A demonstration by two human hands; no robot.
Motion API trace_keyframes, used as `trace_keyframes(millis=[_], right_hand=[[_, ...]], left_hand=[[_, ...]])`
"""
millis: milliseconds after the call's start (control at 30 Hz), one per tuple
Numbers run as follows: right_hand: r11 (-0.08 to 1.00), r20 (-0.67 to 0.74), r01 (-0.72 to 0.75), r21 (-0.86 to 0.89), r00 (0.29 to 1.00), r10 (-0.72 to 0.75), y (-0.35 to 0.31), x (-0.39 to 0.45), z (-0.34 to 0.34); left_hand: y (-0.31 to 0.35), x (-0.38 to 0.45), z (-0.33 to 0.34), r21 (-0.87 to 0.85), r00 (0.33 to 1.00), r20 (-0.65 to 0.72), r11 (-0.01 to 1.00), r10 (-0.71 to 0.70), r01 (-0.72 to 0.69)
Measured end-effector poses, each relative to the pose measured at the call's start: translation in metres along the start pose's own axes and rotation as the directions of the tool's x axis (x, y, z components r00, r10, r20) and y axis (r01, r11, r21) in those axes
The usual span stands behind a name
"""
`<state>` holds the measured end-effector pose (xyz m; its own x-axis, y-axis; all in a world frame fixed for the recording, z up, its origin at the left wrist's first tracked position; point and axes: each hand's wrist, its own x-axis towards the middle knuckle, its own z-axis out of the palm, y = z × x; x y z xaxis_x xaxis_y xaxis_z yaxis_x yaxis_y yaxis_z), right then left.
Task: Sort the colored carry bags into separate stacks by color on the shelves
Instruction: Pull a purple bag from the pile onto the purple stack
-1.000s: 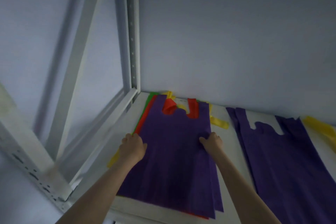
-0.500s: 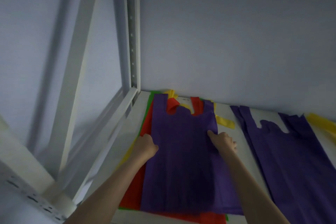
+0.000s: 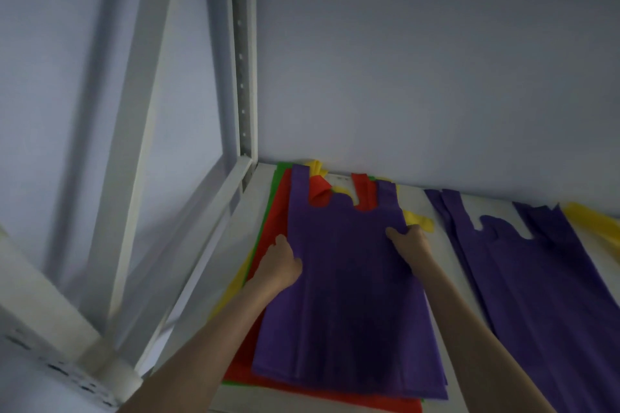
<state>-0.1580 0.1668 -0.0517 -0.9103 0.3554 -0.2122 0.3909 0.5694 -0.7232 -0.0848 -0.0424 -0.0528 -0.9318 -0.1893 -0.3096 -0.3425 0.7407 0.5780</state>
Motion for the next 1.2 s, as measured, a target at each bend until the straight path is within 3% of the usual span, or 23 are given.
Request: trace_keyframes(millis=[167, 400, 533, 767, 1033, 1200], right_hand=[[0.997, 0.022, 0.003, -0.073, 1.000, -0.001, -0.002, 0.004, -0.004], [0.987, 0.003, 0.111, -0.114, 0.994, -0.111, 0.001, 0.003, -0.015], [0.965, -0.028, 0.214, -0.149, 0.975, -0.220, 0.010, 0.006, -0.045], [0.964, -0.044, 0.252, -0.083, 0.966, -0.256, 0.051, 0.040, -0.143], [0.972, -0.112, 0.233, 0.019, 0.967, -0.230, 0.125, 0.103, -0.288], [0.989, 0.092, 0.071, -0.133, 0.994, -0.059, 0.201, 0.128, -0.289]], left_hand=[[0.001, -0.005, 0.000, -0.011, 0.996, 0.072, 0.999, -0.044, 0.045], [0.026, -0.019, -0.001, -0.094, 0.999, -0.029, 0.995, -0.019, 0.016], [0.067, -0.029, 0.008, -0.108, 0.998, -0.052, 0.994, 0.017, -0.022], [0.170, -0.056, 0.056, -0.157, 0.994, -0.074, 0.983, 0.083, -0.094], [0.292, -0.076, 0.139, -0.323, 0.978, -0.133, 0.926, 0.160, -0.195], [0.286, -0.078, 0.205, -0.140, 1.000, -0.004, 0.990, 0.017, -0.017]])
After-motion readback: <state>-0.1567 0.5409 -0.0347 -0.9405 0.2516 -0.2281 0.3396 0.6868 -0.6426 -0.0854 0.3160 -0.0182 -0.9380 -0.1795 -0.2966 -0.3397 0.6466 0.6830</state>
